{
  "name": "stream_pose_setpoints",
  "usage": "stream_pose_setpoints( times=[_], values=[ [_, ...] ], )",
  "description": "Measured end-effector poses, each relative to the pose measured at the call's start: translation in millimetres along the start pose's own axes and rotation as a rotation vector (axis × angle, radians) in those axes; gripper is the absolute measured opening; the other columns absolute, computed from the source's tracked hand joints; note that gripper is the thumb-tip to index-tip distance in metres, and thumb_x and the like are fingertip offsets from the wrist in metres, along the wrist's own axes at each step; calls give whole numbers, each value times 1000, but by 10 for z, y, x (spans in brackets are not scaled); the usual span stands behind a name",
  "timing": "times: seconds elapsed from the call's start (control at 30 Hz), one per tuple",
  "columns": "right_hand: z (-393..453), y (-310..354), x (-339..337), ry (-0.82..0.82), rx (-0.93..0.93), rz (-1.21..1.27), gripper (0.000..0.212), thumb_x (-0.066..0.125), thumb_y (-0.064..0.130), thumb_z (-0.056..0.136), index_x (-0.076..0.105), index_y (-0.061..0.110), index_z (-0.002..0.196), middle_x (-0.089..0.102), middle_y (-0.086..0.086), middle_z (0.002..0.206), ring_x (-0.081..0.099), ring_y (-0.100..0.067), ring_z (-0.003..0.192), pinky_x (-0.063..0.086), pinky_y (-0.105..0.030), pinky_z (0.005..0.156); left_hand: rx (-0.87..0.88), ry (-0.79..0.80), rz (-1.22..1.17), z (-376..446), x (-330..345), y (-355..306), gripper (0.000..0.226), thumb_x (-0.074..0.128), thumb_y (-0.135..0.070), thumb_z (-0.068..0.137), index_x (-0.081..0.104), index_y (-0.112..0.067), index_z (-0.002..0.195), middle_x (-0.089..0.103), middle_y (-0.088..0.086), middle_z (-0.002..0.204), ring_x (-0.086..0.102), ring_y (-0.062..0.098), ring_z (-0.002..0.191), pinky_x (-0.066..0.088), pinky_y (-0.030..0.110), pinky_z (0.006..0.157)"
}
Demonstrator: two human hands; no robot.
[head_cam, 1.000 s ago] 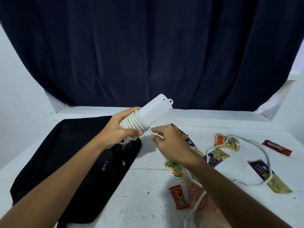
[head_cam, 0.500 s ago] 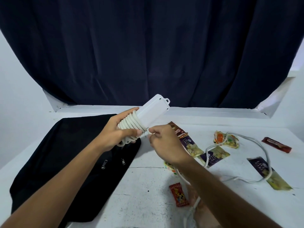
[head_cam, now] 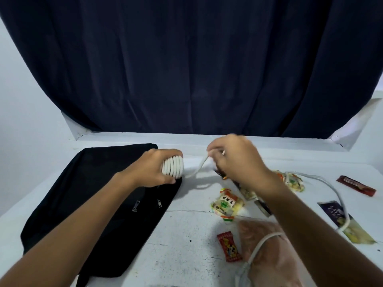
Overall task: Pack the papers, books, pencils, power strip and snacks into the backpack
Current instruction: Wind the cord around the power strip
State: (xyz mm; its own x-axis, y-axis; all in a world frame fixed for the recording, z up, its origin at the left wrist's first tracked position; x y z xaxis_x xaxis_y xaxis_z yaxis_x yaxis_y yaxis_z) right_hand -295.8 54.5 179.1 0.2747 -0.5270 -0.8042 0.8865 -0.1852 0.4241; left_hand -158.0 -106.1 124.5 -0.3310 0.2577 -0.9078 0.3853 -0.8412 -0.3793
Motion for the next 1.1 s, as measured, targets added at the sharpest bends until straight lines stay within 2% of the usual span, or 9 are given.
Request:
stream_pose_setpoints(
  times=[0.13, 0.27, 0.4, 0.53, 0.67, 0.8, 0.9, 0.97, 1.1],
  values=[
    [232, -398, -90, 43, 69, 446, 5, 72, 15, 83, 76, 16, 86, 73, 5, 79, 66, -6, 77, 53, -29, 78, 45, 172, -301, -123, 68, -140, 65, 87, -26, 63, 59, -33, 121, 58, -26, 109, 55, -1, 104, 44, 24, 92],
    [190, -502, 120, 221, 202, 975, 12, 60, -3, 87, 70, 3, 86, 67, 1, 64, 58, -8, 54, 44, -17, 47, 101, 175, -782, -185, 13, -408, 60, 83, -11, 61, 62, -18, 116, 64, 7, 102, 65, 22, 81, 52, 38, 56],
    [109, -394, 302, 331, 131, 1022, 17, 61, 6, 78, 56, -10, 75, 46, -15, 60, 31, -16, 50, 18, -28, 47, 72, 33, -1095, -128, -37, -462, 80, 79, -11, 56, 53, -17, 130, 64, 7, 108, 66, 23, 92, 56, 34, 69],
    [-15, -278, 342, 495, 71, 1168, 35, 68, 32, 79, 58, -1, 83, 56, -5, 65, 33, -9, 50, 20, -21, 45, 34, -5, -1067, -140, -85, -434, 97, 81, -12, 56, 43, -35, 142, 61, 16, 123, 64, 26, 99, 55, 35, 76],
    [-114, -234, 475, 455, 179, 1173, 37, 73, 41, 76, 63, 9, 92, 53, -7, 68, 32, -8, 50, 21, -19, 45, 53, 5, -939, -160, -68, -533, 99, 85, -15, 60, 39, -46, 142, 62, 22, 107, 63, 43, 82, 48, 63, 68],
    [-196, -177, 554, 440, 229, 1121, 35, 69, 40, 83, 64, 9, 99, 51, -5, 66, 32, -7, 48, 20, -21, 45, 47, 0, -840, -200, -71, -580, 97, 83, -4, 69, 36, -47, 143, 64, 2, 83, 60, 20, 57, 44, 30, 45],
    [-223, -154, 534, 402, 254, 1081, 32, 67, 40, 85, 64, 10, 94, 50, -3, 65, 32, -6, 48, 21, -21, 45, 85, -14, -838, -234, -84, -621, 73, 79, -5, 69, 54, -33, 133, 64, 12, 86, 57, 21, 56, 42, 26, 43],
    [-227, -156, 508, 258, 294, 1088, 26, 70, 36, 82, 65, 11, 80, 51, -1, 64, 34, -7, 48, 24, -21, 45, 75, -70, -853, -245, -84, -663, 63, 78, 4, 71, 58, -21, 125, 62, 6, 82, 58, 11, 55, 41, 21, 40],
    [-227, -172, 459, 10, 333, 1111, 15, 74, 28, 79, 69, 14, 77, 55, -2, 64, 39, -7, 48, 32, -18, 45, 47, -208, -824, -198, -51, -631, 63, 82, 1, 70, 58, -20, 125, 63, 1, 92, 60, 11, 68, 45, 17, 52]
  ],
)
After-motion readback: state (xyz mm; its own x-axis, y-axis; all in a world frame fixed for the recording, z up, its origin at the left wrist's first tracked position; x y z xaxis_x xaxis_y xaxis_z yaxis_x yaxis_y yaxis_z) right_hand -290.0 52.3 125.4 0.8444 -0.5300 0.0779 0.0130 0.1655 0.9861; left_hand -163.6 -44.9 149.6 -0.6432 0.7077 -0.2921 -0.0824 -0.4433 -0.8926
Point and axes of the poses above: each hand's wrist, its own z-axis towards the middle knuckle, its own x-axis out of the palm, y = z × x, the point moved 5 cm from there along z, towards the middle knuckle
